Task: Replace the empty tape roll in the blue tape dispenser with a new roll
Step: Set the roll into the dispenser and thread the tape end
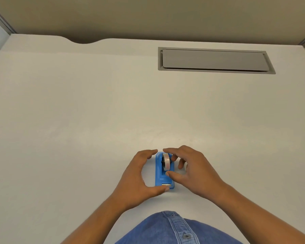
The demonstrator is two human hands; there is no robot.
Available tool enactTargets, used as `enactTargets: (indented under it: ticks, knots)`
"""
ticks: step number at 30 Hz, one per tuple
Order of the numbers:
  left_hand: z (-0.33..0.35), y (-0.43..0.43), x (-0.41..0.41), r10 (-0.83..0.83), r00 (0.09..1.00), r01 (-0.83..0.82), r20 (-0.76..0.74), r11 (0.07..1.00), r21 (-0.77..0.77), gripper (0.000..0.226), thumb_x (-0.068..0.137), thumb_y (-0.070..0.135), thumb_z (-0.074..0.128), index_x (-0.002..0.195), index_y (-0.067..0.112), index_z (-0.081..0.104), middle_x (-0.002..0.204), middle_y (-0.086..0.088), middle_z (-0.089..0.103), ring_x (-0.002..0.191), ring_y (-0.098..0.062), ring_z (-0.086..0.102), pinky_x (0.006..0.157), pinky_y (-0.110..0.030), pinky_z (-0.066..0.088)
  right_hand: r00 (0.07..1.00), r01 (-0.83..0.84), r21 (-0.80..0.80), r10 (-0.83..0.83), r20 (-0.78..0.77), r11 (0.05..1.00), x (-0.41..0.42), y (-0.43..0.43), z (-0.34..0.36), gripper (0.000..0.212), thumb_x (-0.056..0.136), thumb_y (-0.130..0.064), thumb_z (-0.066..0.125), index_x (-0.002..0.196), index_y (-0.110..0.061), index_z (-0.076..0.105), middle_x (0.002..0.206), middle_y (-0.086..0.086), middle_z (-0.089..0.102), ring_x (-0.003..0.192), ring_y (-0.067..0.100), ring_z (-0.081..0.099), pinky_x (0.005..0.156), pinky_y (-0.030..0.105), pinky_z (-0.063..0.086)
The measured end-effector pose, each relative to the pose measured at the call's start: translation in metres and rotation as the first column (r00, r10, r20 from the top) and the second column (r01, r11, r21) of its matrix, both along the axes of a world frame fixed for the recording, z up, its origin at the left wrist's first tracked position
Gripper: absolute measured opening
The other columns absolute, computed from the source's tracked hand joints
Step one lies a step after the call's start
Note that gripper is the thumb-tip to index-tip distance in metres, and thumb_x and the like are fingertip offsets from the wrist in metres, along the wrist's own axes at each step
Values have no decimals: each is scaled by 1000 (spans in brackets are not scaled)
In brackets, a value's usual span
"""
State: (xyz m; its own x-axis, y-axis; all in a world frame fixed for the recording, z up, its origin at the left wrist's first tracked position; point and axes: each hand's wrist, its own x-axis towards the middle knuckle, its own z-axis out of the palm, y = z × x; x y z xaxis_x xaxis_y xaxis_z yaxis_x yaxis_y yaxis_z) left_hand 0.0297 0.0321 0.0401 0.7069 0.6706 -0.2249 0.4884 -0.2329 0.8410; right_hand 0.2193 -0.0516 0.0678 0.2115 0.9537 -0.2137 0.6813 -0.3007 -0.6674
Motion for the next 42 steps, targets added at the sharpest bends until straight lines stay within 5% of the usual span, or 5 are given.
enactTargets:
  ticks: [3, 8, 12, 28, 42]
  knots:
    - [-4, -2, 2, -99, 995, 100, -21, 995, 29, 104, 57, 60, 83, 141, 50, 23, 142, 40, 25, 130, 14, 30, 107, -11, 26, 999, 5, 11, -6, 53, 1000, -3, 2, 0, 48, 80, -34, 76, 125, -39, 61, 96, -17, 59, 75, 6, 58, 73, 23, 53]
    - [-10, -7, 6, -74, 997, 76, -28, 994, 82, 93, 71, 39, 83, 142, 45, 23, 150, 17, 36, 133, 1, 36, 115, -32, 33, 993, 8, 16, -10, 114, 1000, -4, 3, -3, 46, 79, -37, 74, 124, -41, 63, 93, -18, 58, 67, 1, 51, 64, 15, 42]
    - [-14, -9, 5, -58, 998, 60, -23, 994, 90, 91, 72, 38, 82, 145, 38, 28, 149, 17, 37, 132, 1, 37, 113, -28, 33, 983, 5, -24, -1, 184, 1000, -8, 2, -7, 46, 81, -41, 72, 126, -40, 60, 91, -16, 57, 67, 3, 45, 57, 10, 30]
    - [-19, -7, 6, -58, 994, 75, -93, 978, 195, 89, 63, 56, 76, 138, 47, 28, 129, 33, 38, 112, 5, 47, 93, -13, 37, 987, 33, -62, -23, 158, 998, -8, 3, -6, 43, 81, -39, 74, 122, -40, 63, 92, -14, 60, 68, 4, 49, 65, 23, 48]
    - [3, 6, 5, -104, 950, 190, -296, 941, 279, 96, 58, 68, 73, 139, 48, 26, 145, 22, 44, 123, -7, 52, 95, -22, 40, 982, 55, -54, -44, 184, 997, -15, 1, 0, 36, 82, -36, 70, 116, -41, 63, 93, -14, 63, 77, 8, 56, 70, 29, 52]
